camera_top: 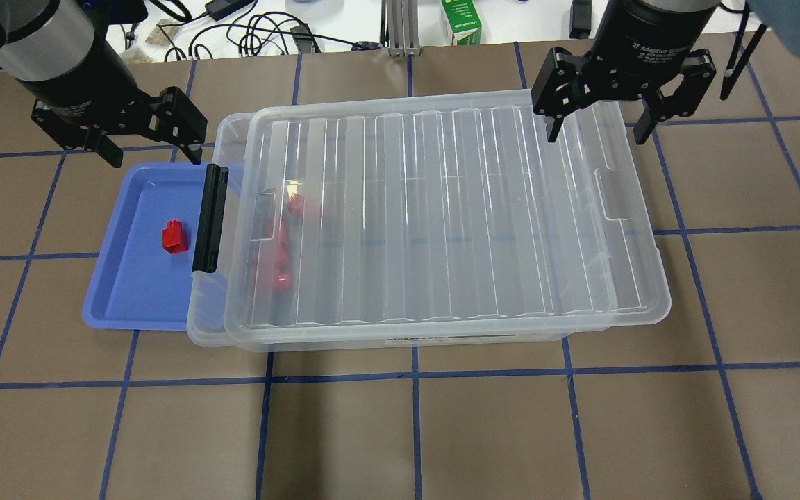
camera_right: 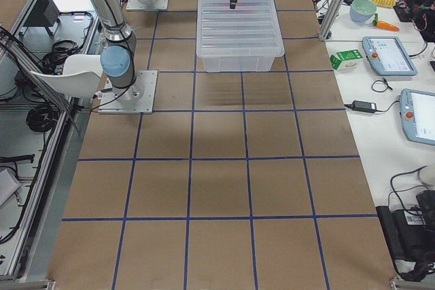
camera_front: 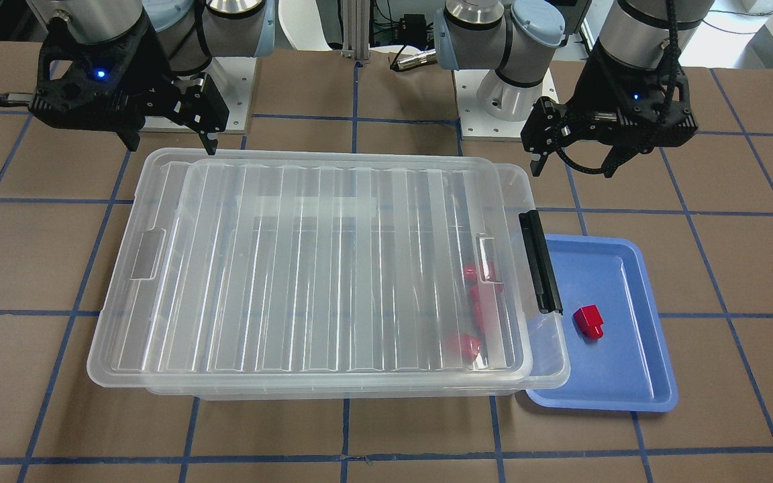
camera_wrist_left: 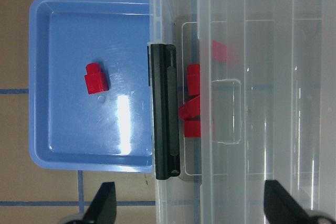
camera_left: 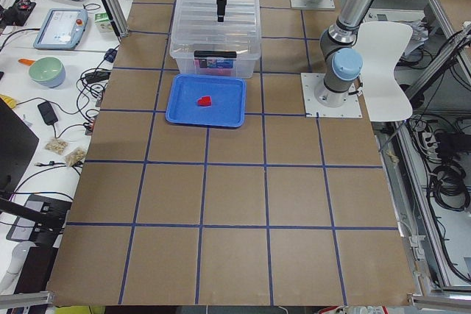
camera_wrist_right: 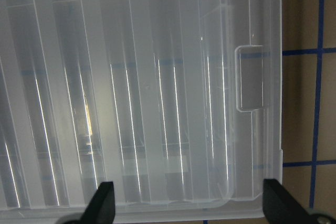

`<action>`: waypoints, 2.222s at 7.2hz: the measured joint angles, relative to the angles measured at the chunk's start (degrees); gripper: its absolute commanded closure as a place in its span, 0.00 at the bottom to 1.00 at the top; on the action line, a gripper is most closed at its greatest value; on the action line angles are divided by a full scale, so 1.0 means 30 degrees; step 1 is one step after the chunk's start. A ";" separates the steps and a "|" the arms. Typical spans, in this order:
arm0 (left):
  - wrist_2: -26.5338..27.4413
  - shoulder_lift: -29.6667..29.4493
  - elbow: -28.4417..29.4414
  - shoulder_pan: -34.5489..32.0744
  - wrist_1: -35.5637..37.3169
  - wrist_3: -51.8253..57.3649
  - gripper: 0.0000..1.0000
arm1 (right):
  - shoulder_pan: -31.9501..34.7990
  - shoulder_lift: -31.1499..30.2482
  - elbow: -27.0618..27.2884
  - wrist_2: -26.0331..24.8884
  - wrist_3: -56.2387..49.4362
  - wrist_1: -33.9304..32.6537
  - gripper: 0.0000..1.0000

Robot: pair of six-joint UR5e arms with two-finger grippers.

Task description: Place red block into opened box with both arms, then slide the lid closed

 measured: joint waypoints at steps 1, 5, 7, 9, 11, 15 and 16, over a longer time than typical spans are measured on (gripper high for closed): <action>0.0008 -0.0001 -0.0005 -0.0002 0.0000 0.0000 0.00 | 0.0004 0.0002 0.0000 -0.0033 -0.0009 0.0045 0.00; 0.0014 0.0181 -0.0075 -0.0002 0.0007 0.0122 0.00 | -0.0086 0.0492 -0.0219 -0.0134 -0.0166 0.0019 0.00; -0.0238 0.0274 -0.0148 0.0555 -0.0478 0.0500 0.00 | -0.0344 0.1103 -0.0650 -0.0985 -0.1199 -0.0243 0.00; -0.0495 0.0224 -0.0380 0.3571 -0.1624 0.3372 0.00 | -0.0973 0.1543 -0.0942 -0.0901 -0.1879 -0.0587 0.00; -0.1317 -0.0776 -0.1228 0.6529 -0.0739 0.5883 0.00 | -0.1831 0.1644 -0.0978 -0.0756 -0.2906 -0.0760 0.00; -0.2156 -0.4671 -0.2889 0.7453 0.4292 0.5756 0.00 | -0.5219 0.2567 0.0240 -0.0321 -0.5420 -0.1817 0.00; -0.2186 -0.5573 -0.3285 0.7470 0.5651 0.4803 0.00 | -0.5259 0.2690 0.1314 -0.0119 -0.5417 -0.2976 0.00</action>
